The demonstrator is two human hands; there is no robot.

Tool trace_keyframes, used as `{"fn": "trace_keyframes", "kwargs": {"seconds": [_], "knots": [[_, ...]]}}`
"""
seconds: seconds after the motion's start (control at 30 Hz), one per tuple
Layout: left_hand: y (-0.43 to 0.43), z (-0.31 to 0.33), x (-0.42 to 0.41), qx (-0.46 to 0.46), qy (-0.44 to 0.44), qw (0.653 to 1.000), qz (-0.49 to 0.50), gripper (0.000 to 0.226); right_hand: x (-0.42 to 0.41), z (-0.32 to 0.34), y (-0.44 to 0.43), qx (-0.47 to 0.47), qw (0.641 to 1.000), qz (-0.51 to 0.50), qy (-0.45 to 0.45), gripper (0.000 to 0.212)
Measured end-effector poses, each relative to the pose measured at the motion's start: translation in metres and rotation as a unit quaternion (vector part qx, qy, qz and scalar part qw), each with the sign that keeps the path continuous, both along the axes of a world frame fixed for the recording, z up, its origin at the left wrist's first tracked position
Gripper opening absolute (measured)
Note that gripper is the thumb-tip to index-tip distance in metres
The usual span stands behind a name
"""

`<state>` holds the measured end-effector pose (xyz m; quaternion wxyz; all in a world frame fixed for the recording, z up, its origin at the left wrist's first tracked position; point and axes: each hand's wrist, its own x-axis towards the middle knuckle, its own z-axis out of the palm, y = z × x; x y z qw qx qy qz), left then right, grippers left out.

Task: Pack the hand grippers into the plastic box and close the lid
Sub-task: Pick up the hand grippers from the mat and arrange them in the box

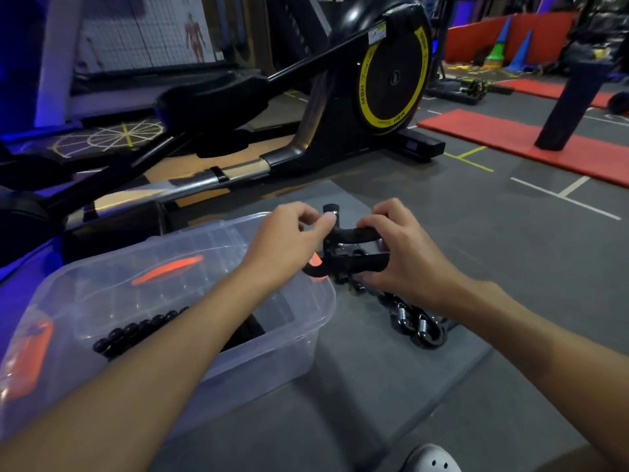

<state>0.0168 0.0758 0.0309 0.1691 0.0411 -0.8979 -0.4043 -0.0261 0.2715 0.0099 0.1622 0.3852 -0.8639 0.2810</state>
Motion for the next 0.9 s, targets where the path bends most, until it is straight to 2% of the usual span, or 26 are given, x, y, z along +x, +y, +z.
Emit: {"fn": "trace_keyframes", "kwargs": {"seconds": [0.1,0.23,0.3,0.4,0.53,0.7,0.9], "knots": [[-0.012,0.009,-0.002,-0.027,-0.001,0.999,0.036,0.030,0.007,0.000,-0.020,0.002,0.999,0.023,0.027,0.063],[-0.035,0.011,-0.002,-0.017,-0.020,0.999,0.044,0.025,0.012,-0.004,-0.042,0.025,0.997,0.042,0.053,0.064],[-0.047,0.008,-0.001,-0.003,-0.018,0.999,0.048,0.019,0.016,-0.003,-0.049,0.027,0.997,0.075,0.017,0.064],[-0.068,0.002,-0.003,0.011,0.006,0.998,0.062,0.009,0.023,-0.001,-0.060,-0.019,0.990,0.112,-0.087,0.065],[-0.099,-0.018,-0.007,0.032,0.002,0.998,0.063,0.002,0.022,-0.011,-0.078,-0.106,0.977,0.057,-0.175,0.042],[-0.112,-0.057,-0.011,0.030,-0.045,0.998,0.028,0.002,0.011,-0.041,-0.097,-0.059,0.969,-0.004,-0.241,0.038],[-0.131,-0.110,-0.023,-0.002,-0.105,0.994,0.018,0.005,0.005,-0.053,-0.106,0.022,0.981,-0.010,-0.192,0.055]]}}
